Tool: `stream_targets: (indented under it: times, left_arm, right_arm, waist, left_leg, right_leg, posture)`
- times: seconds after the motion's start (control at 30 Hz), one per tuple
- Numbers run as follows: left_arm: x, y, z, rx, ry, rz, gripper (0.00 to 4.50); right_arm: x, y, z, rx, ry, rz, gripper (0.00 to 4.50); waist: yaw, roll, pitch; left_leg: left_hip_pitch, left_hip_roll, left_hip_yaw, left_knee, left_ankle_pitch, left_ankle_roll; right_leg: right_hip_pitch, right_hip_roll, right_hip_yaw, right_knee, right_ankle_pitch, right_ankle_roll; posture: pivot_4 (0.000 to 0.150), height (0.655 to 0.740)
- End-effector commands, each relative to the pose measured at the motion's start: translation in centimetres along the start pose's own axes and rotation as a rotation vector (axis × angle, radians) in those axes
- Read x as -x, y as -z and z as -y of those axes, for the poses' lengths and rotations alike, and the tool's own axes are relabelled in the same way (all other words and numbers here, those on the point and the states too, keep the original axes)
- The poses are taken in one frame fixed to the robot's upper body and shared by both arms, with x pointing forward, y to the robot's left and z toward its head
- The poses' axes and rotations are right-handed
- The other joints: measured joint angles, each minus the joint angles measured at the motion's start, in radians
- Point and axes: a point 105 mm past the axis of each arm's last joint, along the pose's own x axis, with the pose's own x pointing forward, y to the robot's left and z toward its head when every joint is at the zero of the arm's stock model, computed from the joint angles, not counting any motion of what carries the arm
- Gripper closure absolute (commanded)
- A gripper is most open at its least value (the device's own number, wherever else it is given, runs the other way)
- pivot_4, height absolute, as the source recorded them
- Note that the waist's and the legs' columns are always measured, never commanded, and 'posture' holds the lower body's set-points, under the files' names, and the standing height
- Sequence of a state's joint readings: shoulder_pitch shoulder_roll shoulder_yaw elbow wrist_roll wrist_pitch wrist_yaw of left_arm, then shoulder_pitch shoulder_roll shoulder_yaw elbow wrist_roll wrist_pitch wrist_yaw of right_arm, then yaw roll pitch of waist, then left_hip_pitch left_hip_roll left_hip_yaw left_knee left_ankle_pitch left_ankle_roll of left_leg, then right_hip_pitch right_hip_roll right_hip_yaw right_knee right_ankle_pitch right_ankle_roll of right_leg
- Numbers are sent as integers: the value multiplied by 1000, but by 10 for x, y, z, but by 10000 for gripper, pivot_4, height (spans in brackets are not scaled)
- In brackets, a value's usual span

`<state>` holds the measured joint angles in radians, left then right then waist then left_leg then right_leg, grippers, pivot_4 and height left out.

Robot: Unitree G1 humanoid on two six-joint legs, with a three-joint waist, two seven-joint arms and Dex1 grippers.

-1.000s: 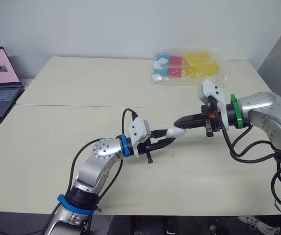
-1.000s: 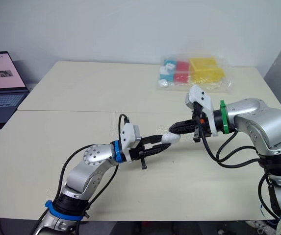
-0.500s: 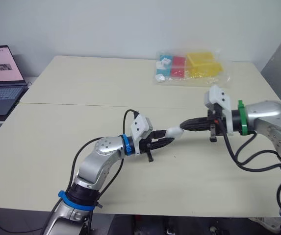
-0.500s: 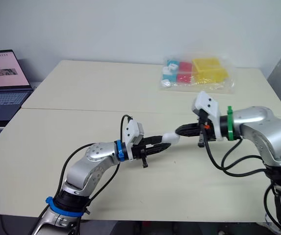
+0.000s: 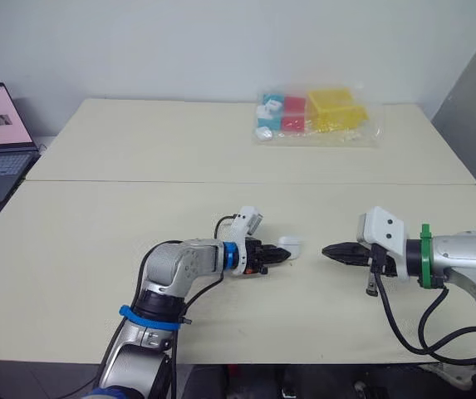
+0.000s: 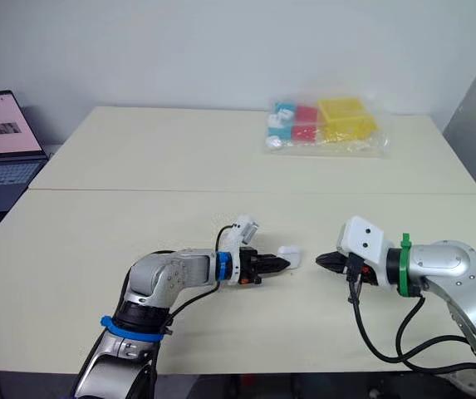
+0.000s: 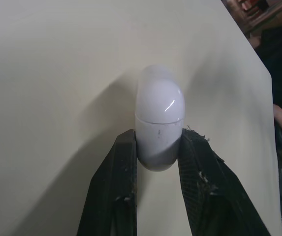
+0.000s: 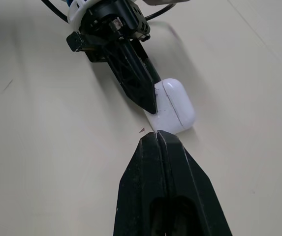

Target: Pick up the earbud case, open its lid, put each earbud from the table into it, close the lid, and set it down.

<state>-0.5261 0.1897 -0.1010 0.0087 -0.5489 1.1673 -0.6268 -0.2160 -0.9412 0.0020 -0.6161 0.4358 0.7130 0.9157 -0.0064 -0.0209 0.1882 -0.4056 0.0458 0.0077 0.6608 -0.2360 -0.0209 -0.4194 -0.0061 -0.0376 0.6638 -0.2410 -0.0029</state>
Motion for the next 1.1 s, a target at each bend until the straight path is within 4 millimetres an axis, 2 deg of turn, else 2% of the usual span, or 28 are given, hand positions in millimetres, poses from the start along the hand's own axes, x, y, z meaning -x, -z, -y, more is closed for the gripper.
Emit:
stream_targets:
  times: [0.03,0.23,0.3,0.33,0.6,0.63,0.67,0.77,0.8,0.83,0.9,0.93,1.0,1.1]
  left_arm:
    - [2,3,-5,88,-4,-29,37082]
    - [4,8,-18,108,-92,-58,37082]
    - [8,6,-20,107,-96,-41,29756]
    - [11,5,-22,109,-110,-35,27807]
    - [52,8,-33,66,-176,-41,3511]
    - [58,9,-31,41,-176,-44,817]
    - [63,10,-30,24,-175,-48,341]
    - [92,10,-29,-284,-225,-56,341]
    - [100,10,-29,-453,-240,-75,341]
    - [107,11,-29,-593,-239,-96,115]
    - [120,10,-26,-741,-207,-99,0]
    - [126,6,-22,-805,-184,-76,0]
    - [133,1,-17,-882,-154,-52,0]
    - [141,-9,-4,-895,-101,8,0]
  right_arm:
    - [2,-9,7,42,51,16,45000]
    - [1,-9,9,48,47,9,45000]
    - [1,-8,10,47,44,10,45000]
    - [1,-9,10,49,39,12,45000]
    - [5,-10,10,45,1,27,45000]
    - [6,-11,10,56,-3,34,45000]
    - [6,-12,11,63,-7,39,45000]
    - [10,-16,9,94,-49,71,45000]
    - [12,-15,12,113,-39,72,45000]
    - [14,-14,13,129,-38,66,43319]
    - [17,-14,16,145,-34,61,39427]
    - [19,-15,17,161,-37,58,36122]
    - [22,-15,18,182,-41,53,29034]
    - [31,-14,22,193,-42,29,18539]
  waist:
    - [1,0,0]
    - [2,0,0]
    - [2,0,0]
    - [1,0,0]
    - [-15,0,0]
    - [-19,0,0]
    - [-22,0,0]
    - [-30,0,0]
    - [-30,-1,0]
    - [-26,0,0]
    - [-18,0,0]
    - [-15,0,0]
    - [6,0,0]
    - [20,0,0]
  left_leg:
    - [0,0,0,0,0,0]
    - [0,0,0,-1,0,0]
    - [0,0,0,-1,0,0]
    - [0,0,1,-1,0,0]
    - [7,2,-2,-2,0,0]
    - [7,2,-3,-2,0,0]
    - [7,2,-4,-2,0,0]
    - [8,2,-3,-5,0,0]
    - [10,2,-3,-8,0,0]
    - [12,2,-2,-13,0,-1]
    - [13,1,1,-16,1,-1]
    - [11,2,1,-16,1,-1]
    - [6,2,2,-16,1,-1]
    - [4,1,2,-16,1,-2]
  right_leg:
    - [0,0,0,0,0,0]
    - [0,0,2,-1,0,0]
    - [0,0,3,-1,0,0]
    - [0,0,3,-1,0,0]
    - [5,3,2,1,-1,-1]
    - [5,3,2,1,-1,-1]
    - [5,3,2,1,-1,-1]
    - [4,3,3,0,-1,-2]
    - [4,2,5,0,-1,-3]
    - [4,2,6,-1,-2,-4]
    - [3,2,6,0,-4,-9]
    - [1,1,5,0,-5,-10]
    - [-3,0,4,0,-6,-11]
    - [-3,0,2,-2,-7,-11]
  posture:
    - [1500,7359]
    - [1500,7359]
    - [1500,7359]
    - [1500,7359]
    - [1500,7359]
    - [1500,7359]
    - [1500,7359]
    - [1500,7359]
    - [1500,7359]
    - [1500,7359]
    - [1500,7359]
    - [1500,7359]
    - [1500,7359]
    - [1500,7359]
